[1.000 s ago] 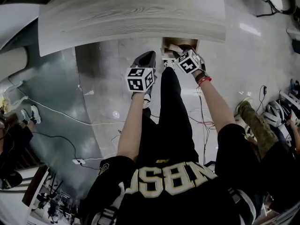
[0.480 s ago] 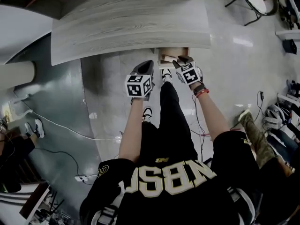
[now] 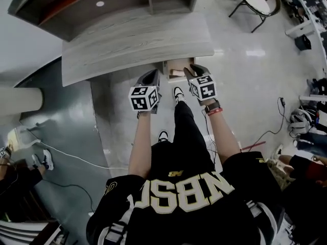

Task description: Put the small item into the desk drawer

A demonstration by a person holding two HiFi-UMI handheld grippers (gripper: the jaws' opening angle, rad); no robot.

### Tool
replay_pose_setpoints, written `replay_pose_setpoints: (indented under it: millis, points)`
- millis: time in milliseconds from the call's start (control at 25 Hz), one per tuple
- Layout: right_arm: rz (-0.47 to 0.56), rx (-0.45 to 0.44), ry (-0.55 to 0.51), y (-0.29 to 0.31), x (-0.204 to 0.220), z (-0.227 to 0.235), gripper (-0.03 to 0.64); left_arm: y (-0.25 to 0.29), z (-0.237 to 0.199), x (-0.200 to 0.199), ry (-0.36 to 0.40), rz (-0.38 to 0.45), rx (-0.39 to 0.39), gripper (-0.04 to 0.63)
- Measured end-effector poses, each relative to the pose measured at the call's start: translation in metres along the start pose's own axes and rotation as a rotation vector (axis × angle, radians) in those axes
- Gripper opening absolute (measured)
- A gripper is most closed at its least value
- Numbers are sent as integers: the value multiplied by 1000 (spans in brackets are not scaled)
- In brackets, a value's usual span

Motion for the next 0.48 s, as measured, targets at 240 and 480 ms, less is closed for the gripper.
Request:
replay_pose_setpoints:
  millis: [240,480]
  points:
    - [159,95,45,-47,-39,1,118,-26,11,-39,52,74,15,12]
    - [299,193,96,-100,-67,10,104,-56,24,-73,144,145,11,12]
Point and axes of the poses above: the fingertips, and each gripper's own axes: y forward along the fingers, z to its right, x out of its underside, the point moved 4 cm from there along -y, backward along the fingers, and after that the axes turned 1 degree about x, right-handed, at the moved point
